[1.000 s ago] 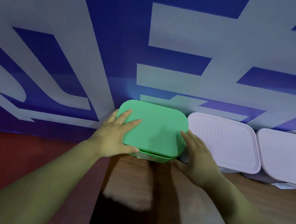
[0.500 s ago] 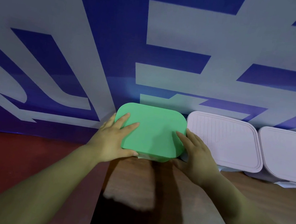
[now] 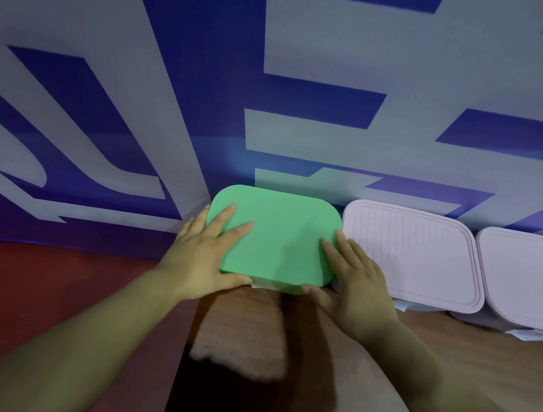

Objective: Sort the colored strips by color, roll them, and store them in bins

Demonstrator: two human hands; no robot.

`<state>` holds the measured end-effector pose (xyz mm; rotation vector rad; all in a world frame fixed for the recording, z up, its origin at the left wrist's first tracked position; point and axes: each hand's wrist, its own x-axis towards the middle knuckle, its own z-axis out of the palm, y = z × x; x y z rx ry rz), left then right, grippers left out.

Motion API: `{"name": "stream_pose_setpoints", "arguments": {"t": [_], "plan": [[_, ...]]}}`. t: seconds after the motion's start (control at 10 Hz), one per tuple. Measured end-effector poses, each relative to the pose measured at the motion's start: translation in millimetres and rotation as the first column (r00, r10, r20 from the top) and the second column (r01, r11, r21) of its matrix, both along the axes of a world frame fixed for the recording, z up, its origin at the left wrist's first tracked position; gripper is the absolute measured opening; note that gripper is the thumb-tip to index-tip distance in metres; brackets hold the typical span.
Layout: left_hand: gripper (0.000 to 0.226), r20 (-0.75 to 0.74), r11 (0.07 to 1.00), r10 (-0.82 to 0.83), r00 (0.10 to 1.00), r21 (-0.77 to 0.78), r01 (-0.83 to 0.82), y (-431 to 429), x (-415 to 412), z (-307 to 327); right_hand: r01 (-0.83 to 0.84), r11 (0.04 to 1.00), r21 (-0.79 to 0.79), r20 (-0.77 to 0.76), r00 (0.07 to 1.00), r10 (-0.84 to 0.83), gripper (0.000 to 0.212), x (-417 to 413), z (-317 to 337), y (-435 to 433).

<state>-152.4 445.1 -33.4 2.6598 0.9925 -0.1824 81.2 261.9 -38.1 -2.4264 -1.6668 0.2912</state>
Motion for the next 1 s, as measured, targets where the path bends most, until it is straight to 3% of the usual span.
{"name": "stream_pose_setpoints", "arguments": {"t": [0.7,0.8,1.0], "plan": [[0.100,-0.130,1.000,0.023,0.991,0.008,-0.022,-3.2,8.3,2.2,-0.041,0.982,-0.183,0.006,0.999,0.043,0.086,5.6,11.8,6.3],[0.099,-0.193,1.000,0.025,0.981,0.006,-0.024,-12.9,13.6,17.3,-0.068,0.973,-0.223,-0.021,0.998,0.065,0.088,7.4,23.6,7.9],[0.099,-0.139,0.999,-0.041,0.989,0.008,0.042,-29.0,33.4,73.8,-0.024,0.980,-0.196,0.001,1.000,0.025,0.092,20.2,84.9,-10.5]]}}
